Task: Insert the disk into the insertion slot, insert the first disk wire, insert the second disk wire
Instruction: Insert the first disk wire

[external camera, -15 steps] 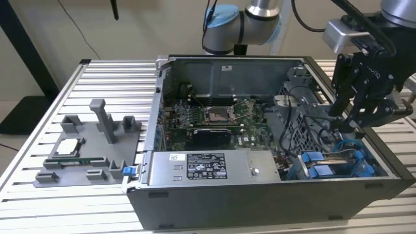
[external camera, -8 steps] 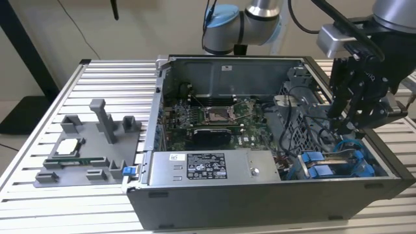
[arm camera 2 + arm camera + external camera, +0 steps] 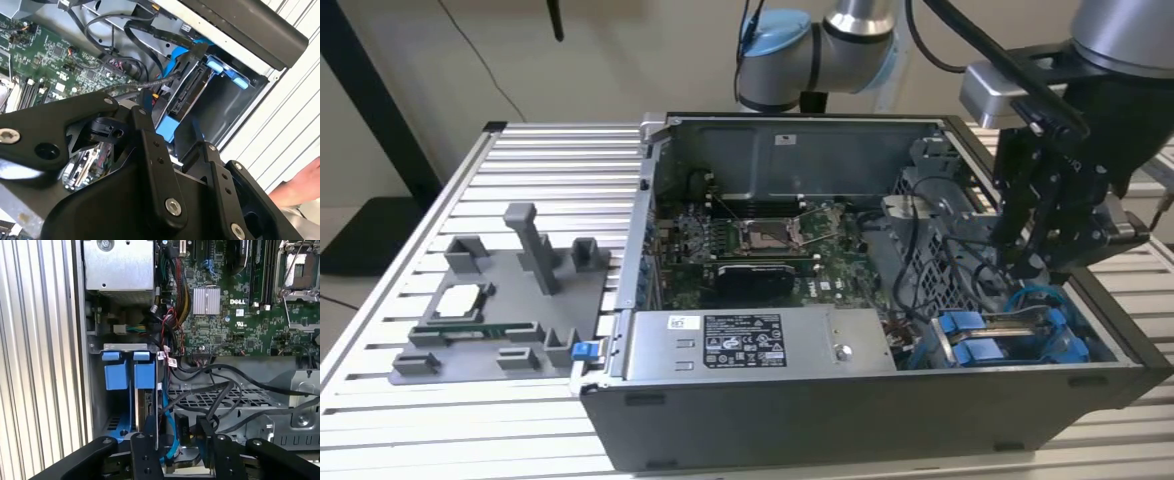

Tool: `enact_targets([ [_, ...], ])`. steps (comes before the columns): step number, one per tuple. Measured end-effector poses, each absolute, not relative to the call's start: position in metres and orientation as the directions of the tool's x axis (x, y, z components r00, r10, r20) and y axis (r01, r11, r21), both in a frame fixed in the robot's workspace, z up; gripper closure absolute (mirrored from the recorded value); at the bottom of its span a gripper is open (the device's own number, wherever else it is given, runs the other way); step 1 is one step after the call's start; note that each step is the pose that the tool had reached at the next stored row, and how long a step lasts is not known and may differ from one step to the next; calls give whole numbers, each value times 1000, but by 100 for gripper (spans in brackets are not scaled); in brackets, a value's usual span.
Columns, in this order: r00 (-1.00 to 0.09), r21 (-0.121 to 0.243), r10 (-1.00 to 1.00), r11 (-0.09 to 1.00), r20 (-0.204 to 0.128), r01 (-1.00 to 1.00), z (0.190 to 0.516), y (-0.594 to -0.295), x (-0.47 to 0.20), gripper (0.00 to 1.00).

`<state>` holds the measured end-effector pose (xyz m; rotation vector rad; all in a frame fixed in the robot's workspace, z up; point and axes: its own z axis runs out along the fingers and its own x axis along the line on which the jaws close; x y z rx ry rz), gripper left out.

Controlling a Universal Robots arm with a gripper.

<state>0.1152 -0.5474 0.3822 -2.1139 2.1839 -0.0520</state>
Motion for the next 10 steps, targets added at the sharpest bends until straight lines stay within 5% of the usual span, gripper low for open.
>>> enact_targets([
  [10,-30,-105,-998,35,-49,-994,382,-547,113,0],
])
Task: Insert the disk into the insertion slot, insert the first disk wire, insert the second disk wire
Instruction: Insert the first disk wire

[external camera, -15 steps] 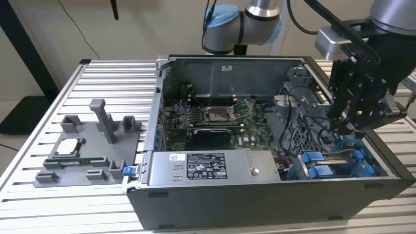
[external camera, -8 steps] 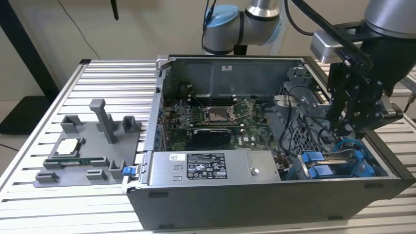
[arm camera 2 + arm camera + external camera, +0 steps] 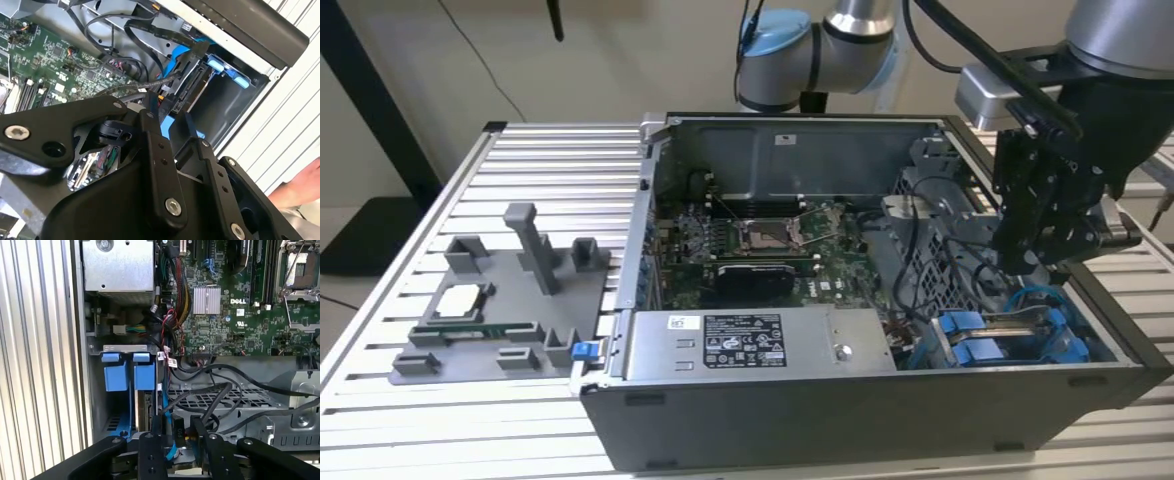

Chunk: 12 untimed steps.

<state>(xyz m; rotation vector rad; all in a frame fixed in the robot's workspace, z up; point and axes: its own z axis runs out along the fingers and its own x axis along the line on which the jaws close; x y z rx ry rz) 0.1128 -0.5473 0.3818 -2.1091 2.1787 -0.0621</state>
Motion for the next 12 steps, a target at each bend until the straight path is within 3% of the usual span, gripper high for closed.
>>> enact_targets([
  [5,-30,-109,-998,35,-50,-993,382,-547,112,0],
  [6,-29,-110,-998,35,-50,-993,382,-547,112,100],
  [12,-29,-116,-998,35,-50,-993,381,-547,112,100],
])
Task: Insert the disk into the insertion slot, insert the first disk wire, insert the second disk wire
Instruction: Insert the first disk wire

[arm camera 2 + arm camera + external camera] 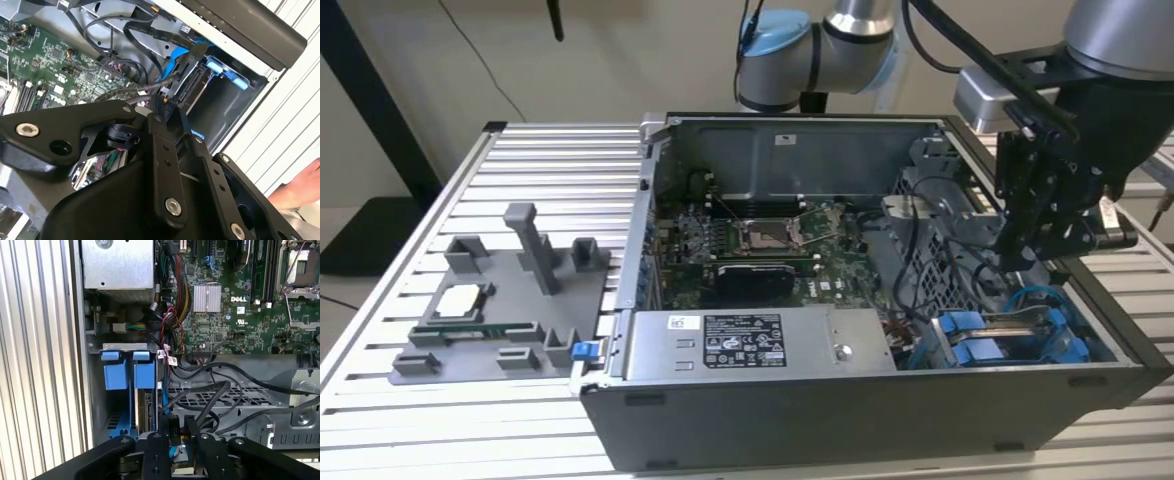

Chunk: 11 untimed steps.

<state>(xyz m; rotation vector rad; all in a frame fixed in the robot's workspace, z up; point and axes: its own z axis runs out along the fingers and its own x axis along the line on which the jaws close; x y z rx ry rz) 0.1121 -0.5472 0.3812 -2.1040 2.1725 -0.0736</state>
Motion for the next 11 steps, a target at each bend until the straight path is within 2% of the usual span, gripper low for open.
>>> enact_targets([
  [11,-29,-113,-998,35,-50,-993,379,-549,112,100],
])
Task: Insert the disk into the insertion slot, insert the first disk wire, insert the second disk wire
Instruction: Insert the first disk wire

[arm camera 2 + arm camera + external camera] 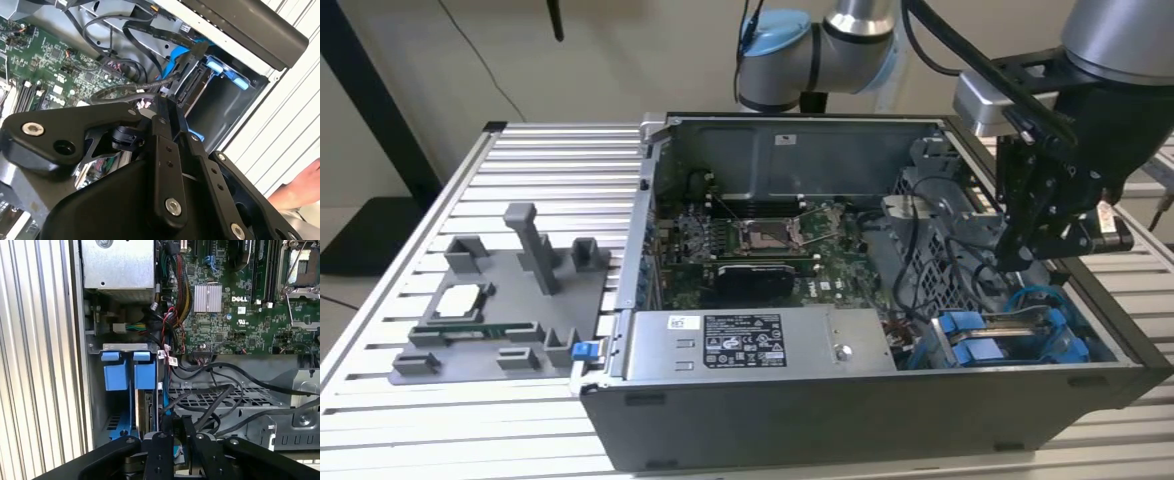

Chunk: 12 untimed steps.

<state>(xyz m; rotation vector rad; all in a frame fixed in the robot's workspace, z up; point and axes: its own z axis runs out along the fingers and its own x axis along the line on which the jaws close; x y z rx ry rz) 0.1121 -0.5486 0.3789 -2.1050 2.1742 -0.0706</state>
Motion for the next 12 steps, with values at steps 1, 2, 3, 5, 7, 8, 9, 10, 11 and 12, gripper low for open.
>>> enact_targets([
  [1,-30,-112,-998,35,-50,-993,379,-549,112,100],
  [2,-30,-111,-998,35,-50,-993,378,-550,112,100],
  [3,-30,-111,-998,36,-50,-993,378,-551,112,100],
  [5,-31,-111,-998,36,-50,-993,378,-553,112,100],
  [7,-31,-111,-998,37,-50,-993,377,-555,112,100],
  [8,-32,-111,-998,37,-50,-993,376,-556,112,100],
  [9,-32,-111,-998,37,-50,-993,376,-556,112,100],
  [10,-32,-111,-998,37,-50,-993,375,-557,112,100],
  [11,-32,-111,-998,37,-50,-993,375,-557,112,100],
  [12,-32,-111,-998,37,-50,-993,375,-558,112,100],
])
